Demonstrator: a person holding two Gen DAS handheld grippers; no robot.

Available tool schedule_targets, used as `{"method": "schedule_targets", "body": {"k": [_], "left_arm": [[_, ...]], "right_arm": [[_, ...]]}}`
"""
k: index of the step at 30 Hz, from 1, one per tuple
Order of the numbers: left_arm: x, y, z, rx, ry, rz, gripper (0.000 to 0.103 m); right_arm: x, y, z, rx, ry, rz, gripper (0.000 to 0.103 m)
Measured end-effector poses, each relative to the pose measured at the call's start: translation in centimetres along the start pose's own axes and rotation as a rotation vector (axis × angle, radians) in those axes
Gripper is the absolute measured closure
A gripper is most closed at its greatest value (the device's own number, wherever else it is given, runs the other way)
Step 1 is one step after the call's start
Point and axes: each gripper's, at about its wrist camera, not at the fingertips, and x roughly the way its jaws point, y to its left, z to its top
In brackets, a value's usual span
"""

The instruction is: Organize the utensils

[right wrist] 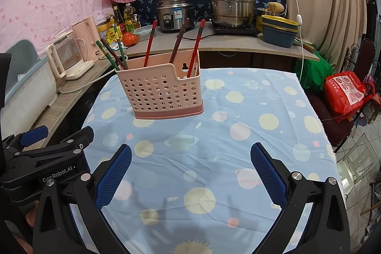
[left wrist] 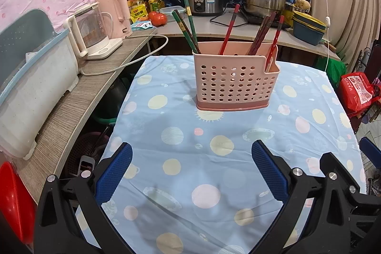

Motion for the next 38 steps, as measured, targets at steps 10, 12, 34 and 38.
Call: {"method": "schedule_targets", "body": {"k": [10, 12, 34, 38], "left_arm": [[0.02, 0.12, 0.08, 0.004, -0.002, 0.004, 0.007], [0.02, 0.08, 0.07, 0.005, -0.003, 0.006, 0.007], [0.33, -0.06, 0.02, -0.004, -0.004, 0.026, 0.007], [0.4, 0.01, 0.01, -0.004, -0.004, 0.012, 0.007]], "right_arm": [[0.01, -0.04, 0.0, 0.0, 0.0, 0.0, 0.006], [0.01, -0.06, -0.02, -0.001, 0.001, -0.001, 0.006], [0.04, -0.27, -0.23, -0.002, 0.008, -0.006, 0.006], [0.03, -0.24, -0.26, -0.003, 0.01, -0.008, 0.006]]}}
